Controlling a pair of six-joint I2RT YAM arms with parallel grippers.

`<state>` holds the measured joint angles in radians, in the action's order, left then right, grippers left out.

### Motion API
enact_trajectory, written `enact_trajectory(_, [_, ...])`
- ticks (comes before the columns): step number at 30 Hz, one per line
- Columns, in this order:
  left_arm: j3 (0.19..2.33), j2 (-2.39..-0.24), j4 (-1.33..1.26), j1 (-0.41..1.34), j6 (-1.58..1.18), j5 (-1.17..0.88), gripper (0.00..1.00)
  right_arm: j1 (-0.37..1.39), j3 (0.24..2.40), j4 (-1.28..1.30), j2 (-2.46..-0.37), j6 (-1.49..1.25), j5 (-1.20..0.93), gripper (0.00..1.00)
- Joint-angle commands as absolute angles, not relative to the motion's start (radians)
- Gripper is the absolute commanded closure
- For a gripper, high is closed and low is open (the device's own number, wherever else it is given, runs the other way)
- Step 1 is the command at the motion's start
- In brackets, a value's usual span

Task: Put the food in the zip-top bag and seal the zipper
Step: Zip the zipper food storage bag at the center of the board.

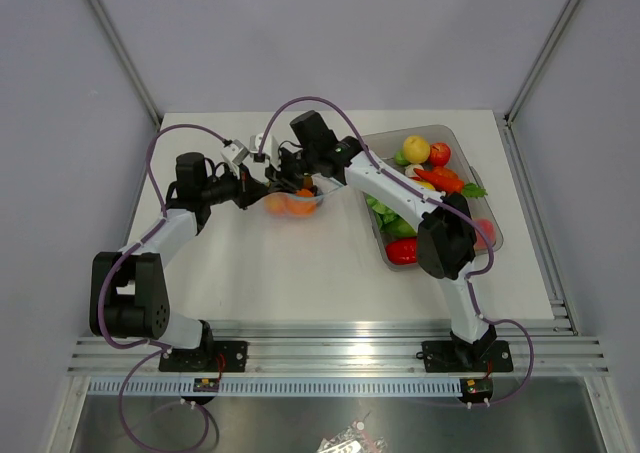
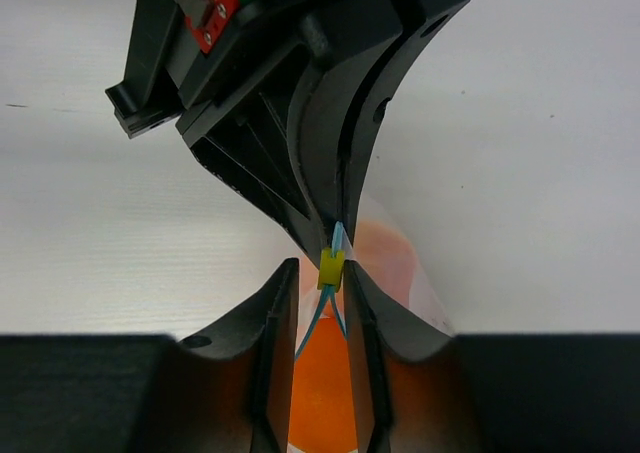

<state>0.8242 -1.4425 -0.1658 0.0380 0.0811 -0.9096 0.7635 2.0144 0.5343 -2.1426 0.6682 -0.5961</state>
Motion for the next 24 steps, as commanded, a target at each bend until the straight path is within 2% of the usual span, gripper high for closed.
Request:
enact_trajectory(1, [0.848, -1.431, -0.199, 0.031, 0.092, -0.942, 1.00, 0.772, 2.020, 0.483, -2.111, 0.657, -0.614, 0.69])
enact_trajectory(7, [0.850, -1.433, -0.195, 0.031, 0.095, -0.940, 1.00, 0.772, 2.017, 0.457, -2.103, 0.643, -0.617, 0.77])
enact_trajectory(11, [0.850, -1.430, -0.195, 0.031, 0.094, -0.943, 1.00, 0.772, 2.020, 0.457, -2.108, 0.634, -0.623, 0.89])
enact_trajectory(12, [0.848, -1.430, -0.195, 0.031, 0.094, -0.942, 1.00, 0.772, 2.022, 0.460, -2.109, 0.635, -0.623, 0.97])
enact_trajectory(13, [0.848, -1.428, -0.195, 0.031, 0.095, -0.942, 1.00, 0.772, 2.023, 0.460, -2.109, 0.638, -0.621, 1.00])
enact_trajectory(18, [0.860, -1.425, -0.172, 0.031, 0.129, -0.965, 1.00, 0.772, 2.014, 0.462, -2.105, 0.644, -0.606, 1.00])
enact_trajectory(19, [0.867, -1.425, -0.163, 0.031, 0.146, -0.968, 0.91, 0.772, 2.014, 0.460, -2.103, 0.646, -0.606, 1.00])
enact_trajectory(21, [0.876, -1.425, -0.138, 0.028, 0.163, -0.989, 0.82, 0.772, 2.014, 0.465, -2.097, 0.649, -0.610, 1.00])
enact_trajectory(22, [0.876, -1.422, -0.135, 0.025, 0.167, -0.995, 0.72, 0.769, 2.013, 0.465, -2.095, 0.649, -0.612, 1.00])
enact_trajectory(24, [0.876, -1.417, -0.129, 0.020, 0.170, -1.009, 0.66, 0.767, 2.011, 0.465, -2.092, 0.649, -0.620, 1.00])
